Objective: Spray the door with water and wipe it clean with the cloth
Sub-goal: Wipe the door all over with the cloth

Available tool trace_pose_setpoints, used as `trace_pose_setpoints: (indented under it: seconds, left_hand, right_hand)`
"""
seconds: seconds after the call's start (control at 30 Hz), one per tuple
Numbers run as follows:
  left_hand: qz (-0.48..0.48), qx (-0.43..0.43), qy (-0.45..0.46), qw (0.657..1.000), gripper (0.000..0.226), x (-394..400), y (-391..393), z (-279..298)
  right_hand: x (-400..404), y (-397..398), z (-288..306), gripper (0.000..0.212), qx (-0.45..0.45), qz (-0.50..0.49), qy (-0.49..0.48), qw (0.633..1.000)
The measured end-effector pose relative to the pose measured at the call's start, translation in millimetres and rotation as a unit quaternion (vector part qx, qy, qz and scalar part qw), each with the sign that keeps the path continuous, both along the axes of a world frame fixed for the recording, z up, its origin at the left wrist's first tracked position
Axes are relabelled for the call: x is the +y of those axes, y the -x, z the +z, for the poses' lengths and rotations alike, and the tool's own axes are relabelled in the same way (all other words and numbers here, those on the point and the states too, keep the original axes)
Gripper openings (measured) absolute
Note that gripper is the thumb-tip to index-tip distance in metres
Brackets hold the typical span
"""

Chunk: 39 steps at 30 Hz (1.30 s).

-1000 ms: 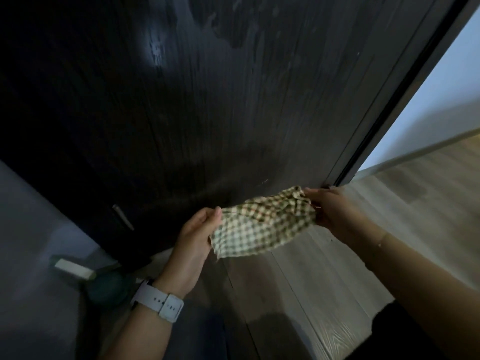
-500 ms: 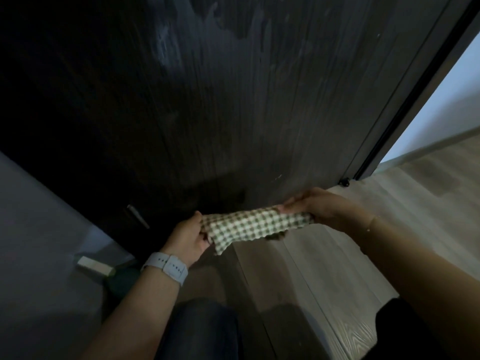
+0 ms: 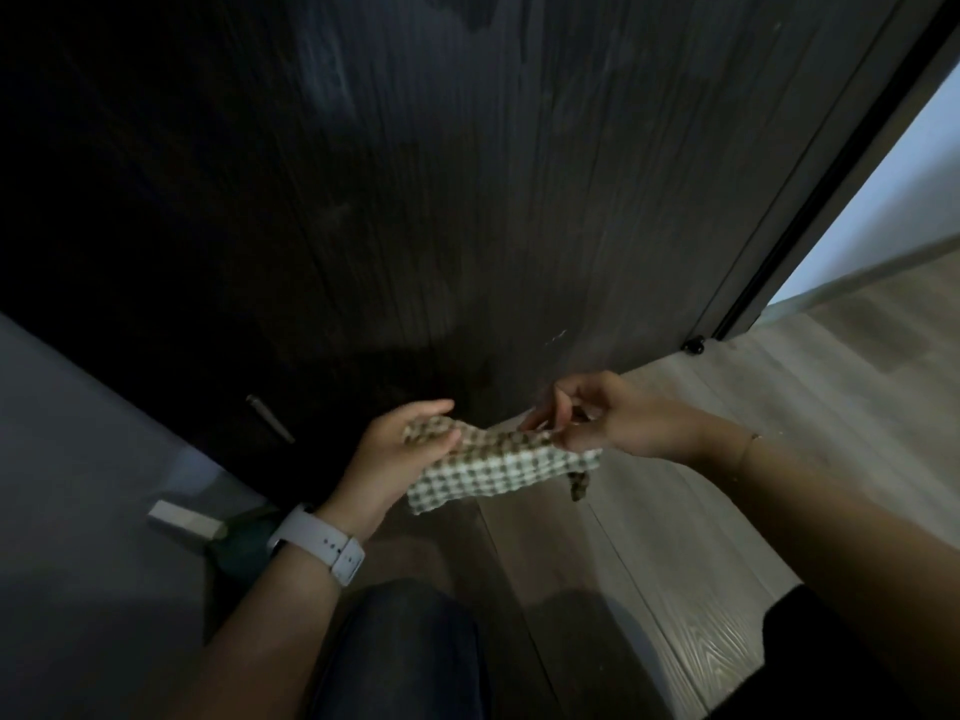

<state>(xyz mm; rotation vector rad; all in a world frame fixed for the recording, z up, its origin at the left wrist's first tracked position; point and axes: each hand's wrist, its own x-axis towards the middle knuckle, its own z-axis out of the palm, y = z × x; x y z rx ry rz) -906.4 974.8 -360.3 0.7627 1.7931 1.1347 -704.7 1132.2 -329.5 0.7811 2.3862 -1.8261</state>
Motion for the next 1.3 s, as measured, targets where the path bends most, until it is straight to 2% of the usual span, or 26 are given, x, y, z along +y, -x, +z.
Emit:
trace_pose_setpoints:
  seconds: [0.03,0.13,0.27,0.33,0.43,0.53,0.63,0.7,0.8,0.87,0.93,1.0,1.07,1.17,1.23,1.3]
  left_hand:
    - [0.005,0.005,-0.018,1.0,0.042,1.6,1.4,0.2]
    - [-0.016,-0.025,-0.06,0.998,0.052,6.0,-0.7,9.9]
    - [-0.054,-0.003,-0.112,0.992,0.064,9.5,-4.5,26.6]
    - [-0.072,0.006,-0.125,0.99,0.07,9.3,-3.1,36.3]
    - [-0.094,0.007,-0.139,0.986,0.073,9.4,1.3,49.3]
    - [-0.093,0.019,-0.135,0.986,0.074,9.9,8.7,52.4]
    - [-0.103,0.078,-0.084,0.988,0.073,9.3,18.5,41.9]
    - [-0.117,0.167,-0.047,0.978,0.064,8.5,22.5,32.9]
    - [-0.137,0.309,-0.046,0.94,0.048,10.3,24.9,23.4]
    - [-0.159,0.327,-0.049,0.93,0.04,12.0,26.8,20.4]
    - [-0.173,0.319,-0.045,0.931,0.033,13.8,29.2,16.3]
    - [-0.174,0.295,-0.053,0.938,0.026,15.6,30.4,10.8]
    - [-0.162,0.226,-0.072,0.958,0.023,16.8,31.0,10.6]
    - [-0.104,0.005,-0.087,0.991,0.031,17.9,28.7,17.1]
    - [-0.071,-0.144,-0.092,0.983,0.03,21.3,18.7,17.3]
    - [-0.048,-0.229,-0.107,0.966,0.02,28.0,0.0,11.9]
  right_hand:
    - [-1.7,0.3,-1.4,0.014,0.001,-0.002,0.018,1.0]
    - [-4.2,1.0,-9.0,0.023,-0.005,-0.025,0.065,0.998]
    - [-6.1,4.9,-21.9,0.064,-0.034,-0.027,0.192,0.98]
    - [-8.6,12.8,-26.2,0.051,-0.008,-0.018,0.227,0.974]
    - [-10.9,18.3,-20.2,0.035,-0.022,-0.017,0.178,0.984]
    - [-6.2,18.7,-18.1,0.035,-0.026,-0.023,0.025,0.999]
    - [-3.8,18.2,-12.5,0.058,-0.017,-0.045,-0.069,0.996]
    - [-0.3,15.9,-9.3,0.068,-0.035,-0.018,-0.088,0.995]
    - [-1.3,12.4,-2.5,0.054,-0.077,0.011,-0.044,0.996]
    - [-1.4,13.1,-1.7,0.048,-0.075,-0.022,-0.051,0.996]
    - [1.5,12.9,-2.4,0.032,-0.052,-0.036,-0.122,0.99]
    - [5.3,10.0,1.2,0.023,-0.031,-0.037,-0.163,0.986]
    - [8.7,7.3,5.1,0.022,0.002,-0.027,-0.078,0.997]
    - [5.2,8.7,11.6,0.025,0.09,-0.033,0.088,0.992]
    - [1.8,12.8,11.0,0.03,0.152,-0.054,0.146,0.976]
    - [-2.9,16.3,11.5,0.041,0.18,-0.061,0.182,0.965]
